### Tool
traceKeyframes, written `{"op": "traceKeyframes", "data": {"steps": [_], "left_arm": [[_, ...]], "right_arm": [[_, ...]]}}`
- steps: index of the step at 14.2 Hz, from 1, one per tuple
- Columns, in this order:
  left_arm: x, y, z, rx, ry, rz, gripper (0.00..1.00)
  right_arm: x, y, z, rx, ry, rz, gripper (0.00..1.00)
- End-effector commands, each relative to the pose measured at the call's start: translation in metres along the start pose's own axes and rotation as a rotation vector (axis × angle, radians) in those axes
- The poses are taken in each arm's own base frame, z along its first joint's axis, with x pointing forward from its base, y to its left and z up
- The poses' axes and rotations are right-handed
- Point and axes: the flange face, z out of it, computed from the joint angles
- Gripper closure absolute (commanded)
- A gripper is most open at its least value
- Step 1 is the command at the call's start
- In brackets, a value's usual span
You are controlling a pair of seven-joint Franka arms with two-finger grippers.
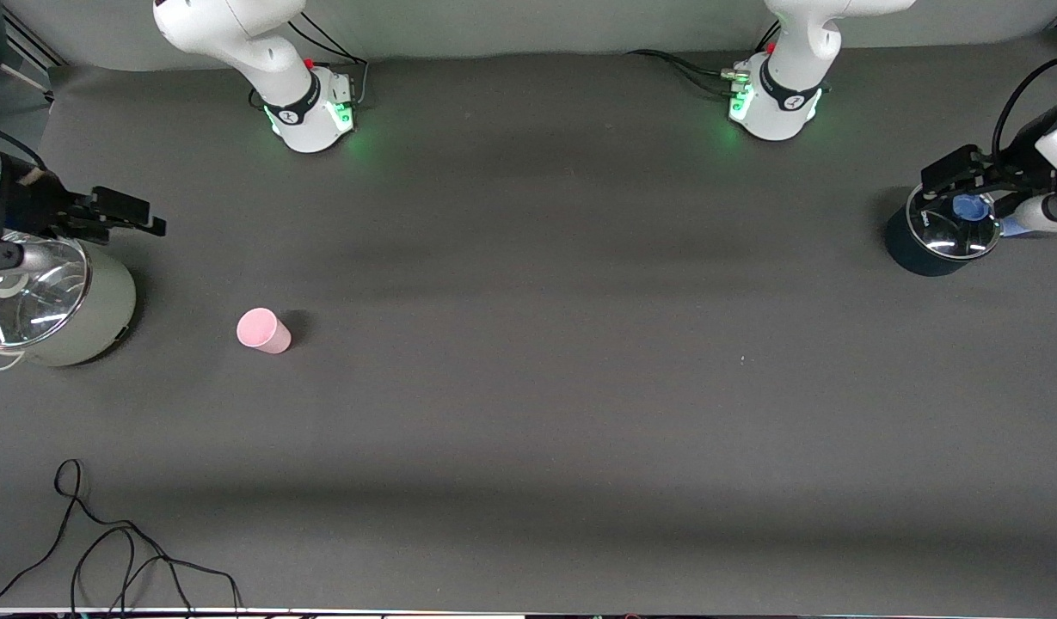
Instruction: Transfer pink cup from left to right arm
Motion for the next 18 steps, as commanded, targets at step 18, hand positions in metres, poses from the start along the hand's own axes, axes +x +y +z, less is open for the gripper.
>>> {"op": "traceKeyframes", "data": {"steps": [18], "left_arm": [[0.014,0.022,0.006,0.047,0.010,-0.035,0.00]], "right_arm": [[0.002,-0.021,-0.022,-0.083,-0.017,0.001,0.00]]}}
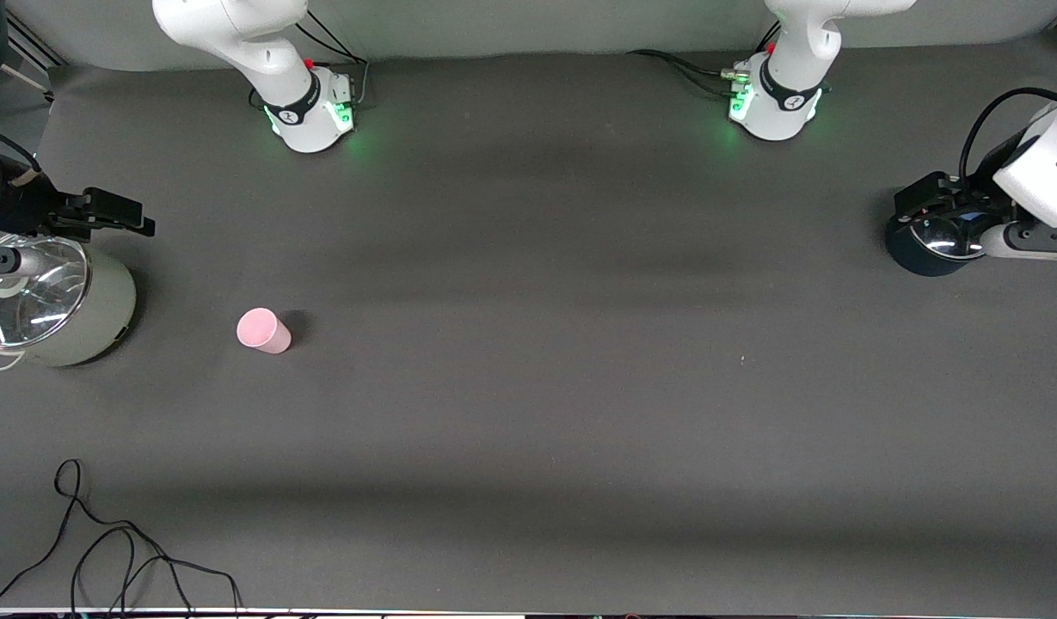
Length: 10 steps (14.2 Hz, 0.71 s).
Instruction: Transfer pink cup from left to right arm
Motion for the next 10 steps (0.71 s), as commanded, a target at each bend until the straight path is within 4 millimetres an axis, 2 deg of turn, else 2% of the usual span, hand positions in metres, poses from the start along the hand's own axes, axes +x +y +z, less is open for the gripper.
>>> {"op": "traceKeyframes", "data": {"steps": [1,6,10], "left_arm": [[-0.0029,-0.0052,-0.0097,0.019,0.010,-0.011,0.00],[-0.0043,-0.0104,-0.0058,0.041,-0.009,-0.023,0.00],[-0.0024,-0.0139,-0.0059,0.110,0.001,-0.014,0.00]], "right_arm": [[-0.0103,-0.0047,-0.0150,-0.053,0.014,0.012,0.00],[-0.0071,-0.0050,-0.0137,-0.064,0.026,0.002,0.00],[-0.0068,-0.0041,-0.0233,-0.064,0.068,0.015,0.00]]}}
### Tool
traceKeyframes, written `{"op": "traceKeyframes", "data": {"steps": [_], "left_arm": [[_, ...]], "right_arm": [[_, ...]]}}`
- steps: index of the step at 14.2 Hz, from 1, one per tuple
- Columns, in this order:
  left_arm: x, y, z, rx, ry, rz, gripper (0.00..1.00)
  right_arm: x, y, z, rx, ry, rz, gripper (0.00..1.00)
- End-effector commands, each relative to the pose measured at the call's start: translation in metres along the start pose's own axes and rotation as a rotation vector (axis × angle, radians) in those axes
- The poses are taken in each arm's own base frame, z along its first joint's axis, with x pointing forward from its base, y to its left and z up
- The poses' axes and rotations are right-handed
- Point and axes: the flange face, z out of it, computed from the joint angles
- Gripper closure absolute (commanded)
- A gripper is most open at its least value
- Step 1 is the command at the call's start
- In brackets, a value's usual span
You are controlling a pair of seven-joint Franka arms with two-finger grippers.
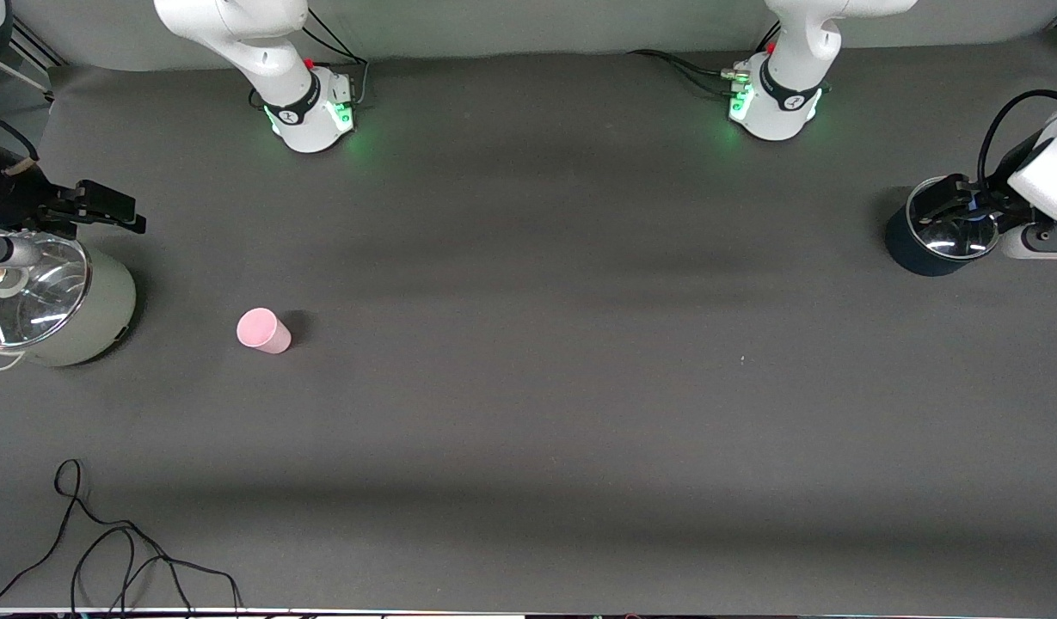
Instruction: Transfer pink cup from left to right arm
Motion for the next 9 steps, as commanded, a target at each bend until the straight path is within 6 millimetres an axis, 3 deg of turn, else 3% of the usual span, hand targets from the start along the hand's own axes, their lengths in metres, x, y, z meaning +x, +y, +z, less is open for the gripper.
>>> {"op": "traceKeyframes", "data": {"steps": [1,9], "left_arm": [[-0.0011,0.0021,-0.0055,0.029,0.010,0.008,0.01],[0.0017,0.0045,-0.0056,-0.007,0.031,0.036,0.00]], "right_arm": [[-0.0022,0.0017,-0.0127,-0.010,0.030,0.025,0.00],[-0.0025,-0.0019,-0.0181,-0.010,0.047,0.014,0.00]]}}
